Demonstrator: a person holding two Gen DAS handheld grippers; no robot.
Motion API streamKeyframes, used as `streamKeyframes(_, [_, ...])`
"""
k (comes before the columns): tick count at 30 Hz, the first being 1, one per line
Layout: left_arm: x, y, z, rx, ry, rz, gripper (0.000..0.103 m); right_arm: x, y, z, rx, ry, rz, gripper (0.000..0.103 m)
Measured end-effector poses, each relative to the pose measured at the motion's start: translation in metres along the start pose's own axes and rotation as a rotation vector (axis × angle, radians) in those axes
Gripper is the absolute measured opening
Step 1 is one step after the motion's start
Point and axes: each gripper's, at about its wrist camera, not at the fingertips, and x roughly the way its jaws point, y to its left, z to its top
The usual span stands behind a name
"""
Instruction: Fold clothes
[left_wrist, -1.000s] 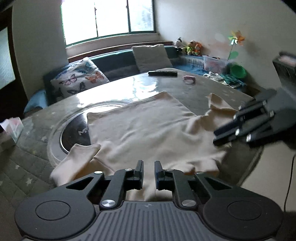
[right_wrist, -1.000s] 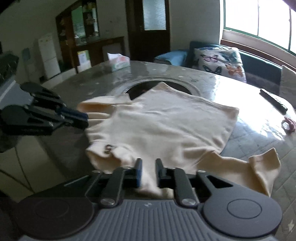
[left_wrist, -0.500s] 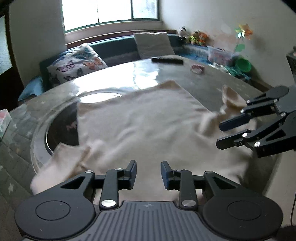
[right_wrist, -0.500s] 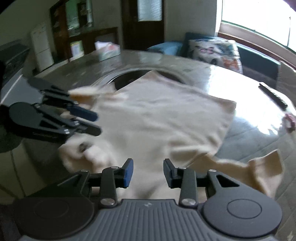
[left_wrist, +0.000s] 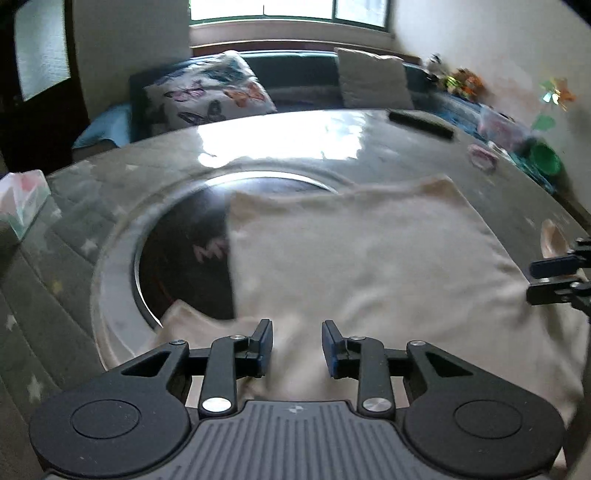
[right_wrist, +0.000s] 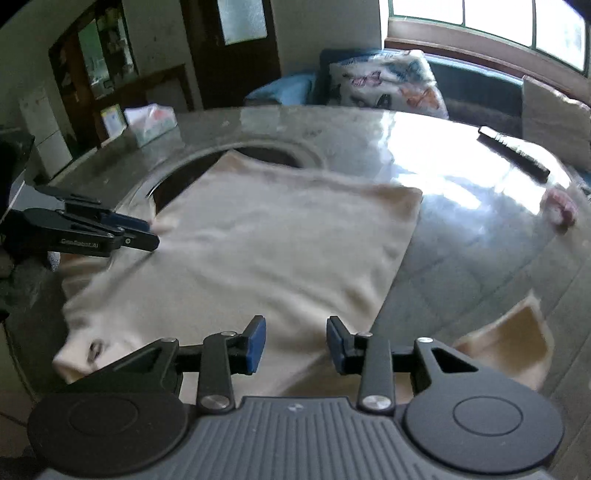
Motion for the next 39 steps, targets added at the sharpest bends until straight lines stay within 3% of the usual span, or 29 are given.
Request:
streamKeyframes(5, [0.022,0.02,0.03,-0.057,-0.022,0.072,0.032,0.02,-0.023,0.028,0.032,-0.019,-0.071,0.036])
streamKeyframes(9, [0.042,0.033,0.051,-0.094,-0.035,0.11,0.04,0.042,-0.042,0.049,0.064,-0.028,-0.133,0.035])
streamKeyframes(15, [0.069,0.044,0.065,-0.105,-0.027,0.127,0.043,0.074,-0.071,0.071,0.122,-0.02,-0.193,0.035])
streamKeyframes(17, [0.075,0.047,0.066,-0.112,-0.023,0.123,0.041,0.083,-0.079,0.075,0.137,-0.013,-0.195,0.034])
streamKeyframes(19, [0.08,0.049,0.067,-0.119,-0.021,0.105,0.033,0.092,-0.085,0.08,0.147,-0.002,-0.192,0.028])
streamKeyframes(21, [0.081,0.048,0.067,-0.114,-0.03,0.096,0.012,0.097,-0.085,0.081,0.144,0.006,-0.18,0.012])
streamKeyframes(22, [0.081,0.048,0.067,-0.109,-0.037,0.097,0.009,0.099,-0.084,0.084,0.137,0.004,-0.177,0.008])
streamKeyframes(28, [0.076,0.053,0.072,-0.108,-0.094,0.148,0.006,0.109,-0.08,0.101,0.097,-0.039,-0.185,0.004])
streamKeyframes(33, [0.079,0.061,0.075,-0.12,-0.073,0.166,0.007,0.12,-0.077,0.115,0.095,-0.06,-0.183,0.008])
streamKeyframes(39, [0.066,0.051,0.07,-0.104,-0.077,0.174,0.014,0.087,-0.071,0.112,0.069,-0.079,-0.165,0.01])
